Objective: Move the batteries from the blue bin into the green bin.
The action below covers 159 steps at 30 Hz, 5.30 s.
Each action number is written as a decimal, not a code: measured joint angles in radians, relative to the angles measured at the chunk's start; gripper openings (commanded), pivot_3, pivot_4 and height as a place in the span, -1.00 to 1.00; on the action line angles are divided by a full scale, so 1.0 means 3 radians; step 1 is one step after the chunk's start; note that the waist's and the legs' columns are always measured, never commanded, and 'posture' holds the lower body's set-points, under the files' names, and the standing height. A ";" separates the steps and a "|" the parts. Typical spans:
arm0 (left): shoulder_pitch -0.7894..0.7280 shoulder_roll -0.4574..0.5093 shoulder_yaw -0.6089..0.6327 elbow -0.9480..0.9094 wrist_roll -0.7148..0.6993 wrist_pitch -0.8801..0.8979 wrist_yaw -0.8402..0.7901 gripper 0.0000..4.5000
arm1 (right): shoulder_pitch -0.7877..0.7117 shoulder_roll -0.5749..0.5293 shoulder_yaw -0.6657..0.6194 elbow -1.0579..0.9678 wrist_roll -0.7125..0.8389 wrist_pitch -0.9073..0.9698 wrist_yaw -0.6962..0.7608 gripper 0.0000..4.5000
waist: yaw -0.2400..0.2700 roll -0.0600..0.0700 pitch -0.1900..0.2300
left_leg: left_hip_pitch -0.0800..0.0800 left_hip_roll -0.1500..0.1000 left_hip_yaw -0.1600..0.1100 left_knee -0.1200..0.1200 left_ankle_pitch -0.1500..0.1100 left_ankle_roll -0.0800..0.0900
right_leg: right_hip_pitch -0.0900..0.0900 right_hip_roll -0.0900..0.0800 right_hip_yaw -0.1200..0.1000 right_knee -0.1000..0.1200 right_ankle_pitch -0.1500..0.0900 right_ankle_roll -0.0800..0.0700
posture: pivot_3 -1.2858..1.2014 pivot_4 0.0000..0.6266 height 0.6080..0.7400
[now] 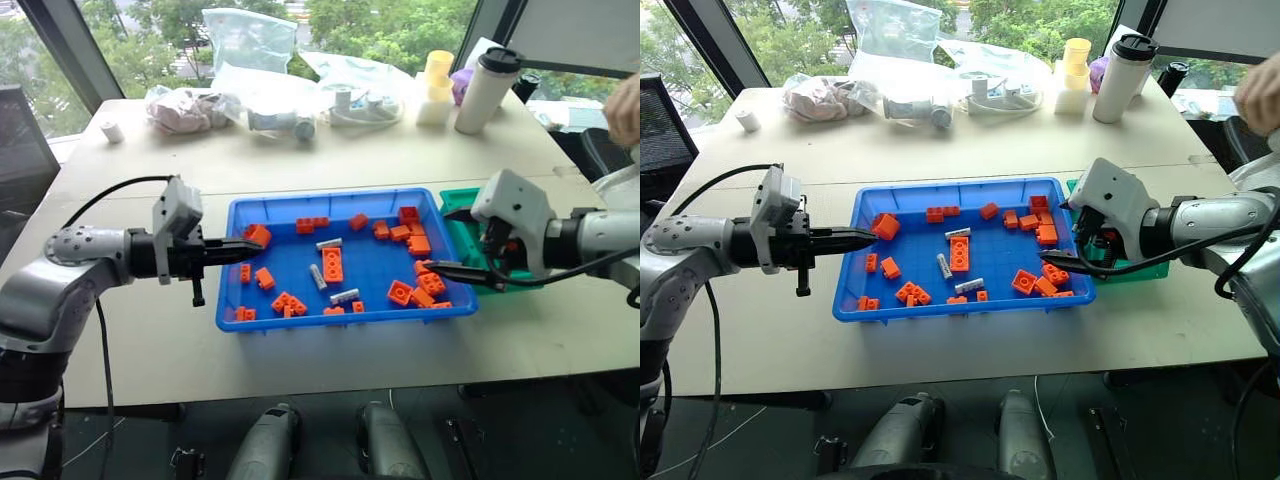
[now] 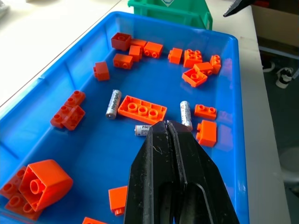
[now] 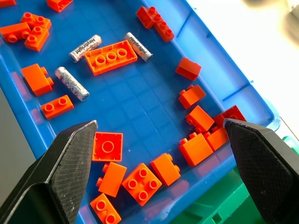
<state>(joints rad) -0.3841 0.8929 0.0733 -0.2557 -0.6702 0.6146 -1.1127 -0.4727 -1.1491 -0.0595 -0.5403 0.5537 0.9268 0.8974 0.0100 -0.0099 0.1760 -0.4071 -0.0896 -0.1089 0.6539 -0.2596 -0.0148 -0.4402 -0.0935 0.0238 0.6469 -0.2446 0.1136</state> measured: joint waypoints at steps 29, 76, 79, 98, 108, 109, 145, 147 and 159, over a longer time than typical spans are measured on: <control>-0.0043 -0.0118 -0.0009 -0.0070 0.0088 -0.0039 0.0154 -1.00 | -0.0707 0.0640 0.1063 0.0486 -0.0352 -0.0340 0.0446 0.99 | -0.0020 0.0000 0.0000 | 0.0002 0.0000 -0.0001 -0.0002 0.0000 0.0000 | 0.0000 0.0001 -0.0001 0.0000 0.0000 0.0000 | 0.03 -0.52 1.00; 0.0218 -0.0273 0.0041 -0.0309 0.0248 -0.0177 0.0491 -1.00 | -0.1203 0.0792 0.0783 0.1333 -0.1566 -0.0269 0.0888 -0.98 | -0.0060 0.0002 0.0001 | -0.0001 -0.0003 -0.0004 -0.0008 0.0003 -0.0005 | -0.0004 0.0005 -0.0001 -0.0002 0.0000 0.0000 | 0.03 -0.52 1.00; 0.0167 -0.0310 -0.0009 -0.0231 0.0283 -0.0200 0.0453 -1.00 | -0.1084 0.0384 0.0433 0.1401 -0.1613 -0.0275 0.0713 -0.98 | -0.0046 0.0000 0.0000 | 0.0000 -0.0003 -0.0004 -0.0008 0.0002 -0.0004 | -0.0002 0.0001 -0.0003 -0.0004 0.0000 0.0000 | 0.03 -0.52 1.00; -0.0156 -0.0146 0.0080 0.0468 0.0533 -0.0434 0.0210 -1.00 | -0.0575 0.0439 0.0311 0.1846 -0.1559 -0.0480 0.0323 0.99 | -0.0095 0.0009 0.0003 | 0.0002 0.0000 0.0004 -0.0010 0.0002 -0.0004 | -0.0006 0.0006 0.0004 0.0001 0.0000 0.0000 | 0.03 -0.52 1.00; -0.0140 -0.0115 0.0186 0.0578 0.0564 -0.0483 0.0249 -1.00 | -0.1529 0.2086 0.1208 0.2023 -0.1351 -0.0414 0.0334 0.99 | -0.0103 0.0007 0.0002 | 0.0001 0.0003 -0.0002 -0.0012 0.0014 -0.0025 | -0.0010 0.0011 0.0003 0.0004 0.0000 0.0000 | 0.03 -0.52 1.00; -0.0135 -0.0105 0.0217 0.0574 0.0565 -0.0483 0.0260 -1.00 | -0.1546 0.2267 0.1335 0.2155 -0.1394 -0.0461 0.0278 0.99 | -0.0097 0.0007 0.0002 | -0.0001 0.0001 -0.0003 -0.0012 0.0016 -0.0029 | -0.0010 0.0009 0.0002 0.0004 0.0000 0.0000 | 0.03 -0.52 1.00; 0.0350 0.0010 0.0617 -0.0009 0.0451 -0.0247 0.0540 -1.00 | -0.2527 0.3980 0.1452 0.5354 -0.2237 -0.2060 -0.0380 0.99 | -0.0263 0.0004 0.0000 | 0.0001 0.0000 -0.0021 -0.0024 0.0021 -0.0039 | -0.0015 0.0017 0.0000 0.0010 0.0001 -0.0001 | 0.03 -0.52 1.00; 0.0367 0.0009 0.0619 -0.0014 0.0449 -0.0244 0.0554 -1.00 | -0.2530 0.3985 0.1441 0.5423 -0.2268 -0.2082 -0.0395 0.77 | -0.0262 0.0004 0.0000 | 0.0001 -0.0001 -0.0021 -0.0023 0.0021 -0.0038 | -0.0014 0.0017 0.0000 0.0009 0.0001 -0.0001 | 0.03 -0.52 1.00; 0.0382 -0.0041 0.0616 -0.0038 0.0447 -0.0249 0.0639 -1.00 | -0.2529 0.4055 0.1370 0.5395 -0.2352 -0.1965 -0.0296 -0.99 | -0.0263 0.0005 -0.0001 | 0.0002 0.0000 -0.0021 -0.0023 0.0021 -0.0039 | -0.0013 0.0017 0.0000 0.0010 0.0000 -0.0001 | 0.03 -0.52 1.00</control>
<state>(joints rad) -0.2695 0.8805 0.2581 -0.2671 -0.5361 0.5399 -0.9209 -1.2313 0.0675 0.3514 1.0782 -0.1520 0.3375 0.8086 -0.0688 -0.0086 0.1757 -0.4066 -0.0897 -0.1151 0.6469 -0.2532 -0.0264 -0.4443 -0.0885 0.0237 0.6497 -0.2445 0.1133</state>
